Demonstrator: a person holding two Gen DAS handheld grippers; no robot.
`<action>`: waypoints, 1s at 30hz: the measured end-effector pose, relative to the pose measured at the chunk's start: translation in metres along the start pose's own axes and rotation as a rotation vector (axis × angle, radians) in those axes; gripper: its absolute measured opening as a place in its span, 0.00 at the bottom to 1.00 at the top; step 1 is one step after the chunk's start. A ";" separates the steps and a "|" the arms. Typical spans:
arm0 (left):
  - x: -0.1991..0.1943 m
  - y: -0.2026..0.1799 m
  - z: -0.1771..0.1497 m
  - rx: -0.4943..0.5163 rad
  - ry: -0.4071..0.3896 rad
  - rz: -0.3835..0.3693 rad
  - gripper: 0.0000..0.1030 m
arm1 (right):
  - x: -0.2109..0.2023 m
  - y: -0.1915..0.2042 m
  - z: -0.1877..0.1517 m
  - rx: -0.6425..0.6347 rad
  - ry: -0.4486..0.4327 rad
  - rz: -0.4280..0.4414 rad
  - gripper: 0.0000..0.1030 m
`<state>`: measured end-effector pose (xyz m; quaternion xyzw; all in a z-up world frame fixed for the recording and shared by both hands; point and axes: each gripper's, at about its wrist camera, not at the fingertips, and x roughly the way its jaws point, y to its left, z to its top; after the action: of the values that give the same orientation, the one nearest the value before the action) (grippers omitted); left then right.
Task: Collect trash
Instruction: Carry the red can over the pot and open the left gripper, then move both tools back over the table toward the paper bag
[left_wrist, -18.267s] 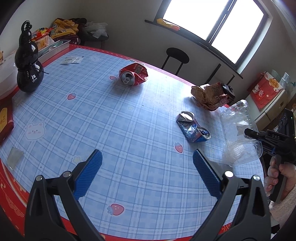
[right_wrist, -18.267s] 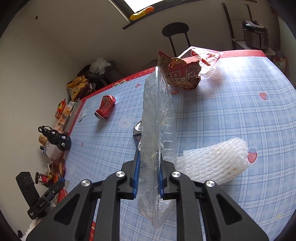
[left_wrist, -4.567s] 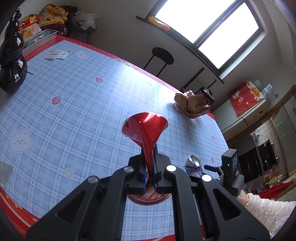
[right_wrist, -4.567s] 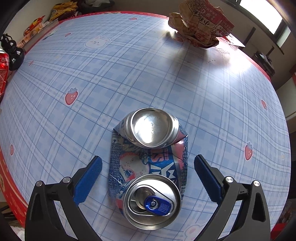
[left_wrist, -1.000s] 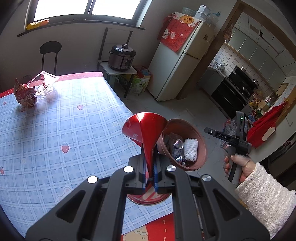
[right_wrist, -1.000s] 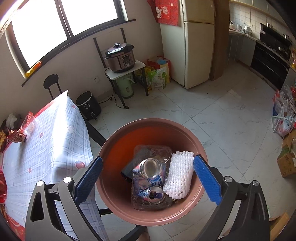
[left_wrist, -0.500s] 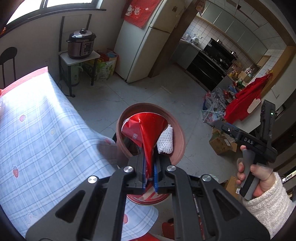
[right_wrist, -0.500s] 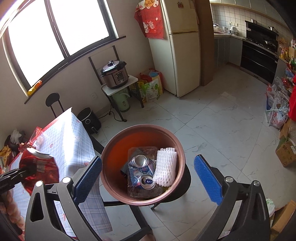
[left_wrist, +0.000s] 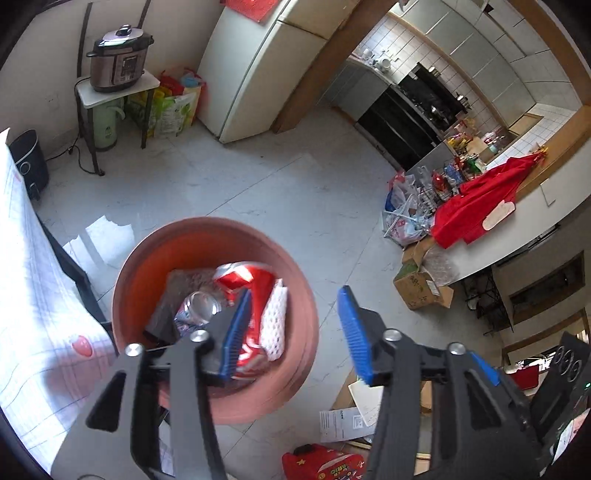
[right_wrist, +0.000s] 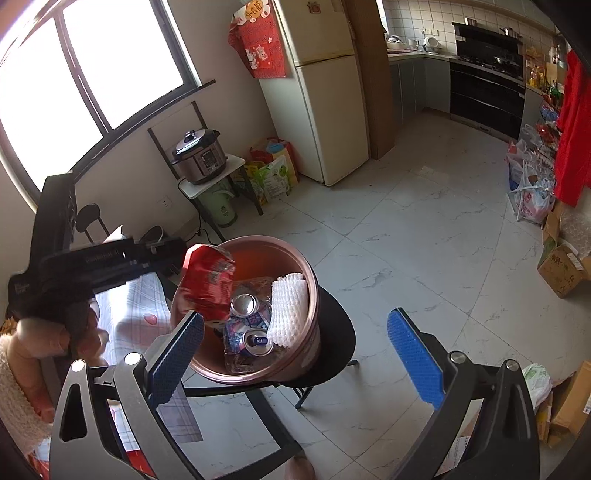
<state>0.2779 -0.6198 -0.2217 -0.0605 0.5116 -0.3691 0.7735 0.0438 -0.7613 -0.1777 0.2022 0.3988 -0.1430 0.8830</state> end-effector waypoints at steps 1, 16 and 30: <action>-0.005 -0.003 0.004 0.021 -0.023 0.001 0.52 | -0.001 -0.001 -0.002 0.003 0.002 0.000 0.95; -0.201 0.086 -0.047 -0.047 -0.324 0.309 0.91 | 0.015 0.091 -0.001 -0.120 0.027 0.180 0.94; -0.475 0.285 -0.240 -0.355 -0.519 0.788 0.92 | 0.015 0.322 -0.001 -0.403 0.052 0.386 0.94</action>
<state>0.1257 -0.0454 -0.1134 -0.0831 0.3413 0.0709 0.9336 0.1866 -0.4799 -0.1116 0.0982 0.3957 0.1154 0.9058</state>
